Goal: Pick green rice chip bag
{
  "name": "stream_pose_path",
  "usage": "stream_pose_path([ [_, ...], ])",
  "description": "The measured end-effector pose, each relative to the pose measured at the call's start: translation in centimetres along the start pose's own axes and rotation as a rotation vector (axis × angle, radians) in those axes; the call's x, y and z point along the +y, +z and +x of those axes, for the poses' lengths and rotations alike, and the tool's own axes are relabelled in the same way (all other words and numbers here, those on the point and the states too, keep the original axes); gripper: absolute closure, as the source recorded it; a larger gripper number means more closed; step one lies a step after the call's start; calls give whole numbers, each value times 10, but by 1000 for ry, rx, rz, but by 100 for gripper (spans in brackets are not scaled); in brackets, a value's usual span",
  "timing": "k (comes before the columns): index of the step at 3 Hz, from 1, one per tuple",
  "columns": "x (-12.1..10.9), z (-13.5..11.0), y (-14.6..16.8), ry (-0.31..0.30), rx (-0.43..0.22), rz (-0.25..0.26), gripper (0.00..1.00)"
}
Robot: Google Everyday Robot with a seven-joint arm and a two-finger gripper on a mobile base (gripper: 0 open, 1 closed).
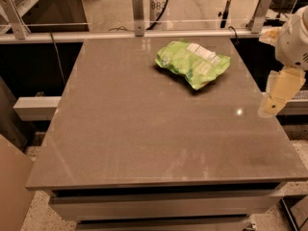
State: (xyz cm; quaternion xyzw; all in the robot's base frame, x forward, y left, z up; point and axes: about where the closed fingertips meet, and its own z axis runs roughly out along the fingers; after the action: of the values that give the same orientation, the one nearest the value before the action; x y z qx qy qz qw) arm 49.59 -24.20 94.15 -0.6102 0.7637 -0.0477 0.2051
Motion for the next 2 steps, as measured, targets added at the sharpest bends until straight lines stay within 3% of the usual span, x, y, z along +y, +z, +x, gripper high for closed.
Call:
stream_pose_path([
  [1, -13, -1, 13, 47, -84, 10, 0],
  [2, -40, -10, 31, 68, -190, 40, 0],
])
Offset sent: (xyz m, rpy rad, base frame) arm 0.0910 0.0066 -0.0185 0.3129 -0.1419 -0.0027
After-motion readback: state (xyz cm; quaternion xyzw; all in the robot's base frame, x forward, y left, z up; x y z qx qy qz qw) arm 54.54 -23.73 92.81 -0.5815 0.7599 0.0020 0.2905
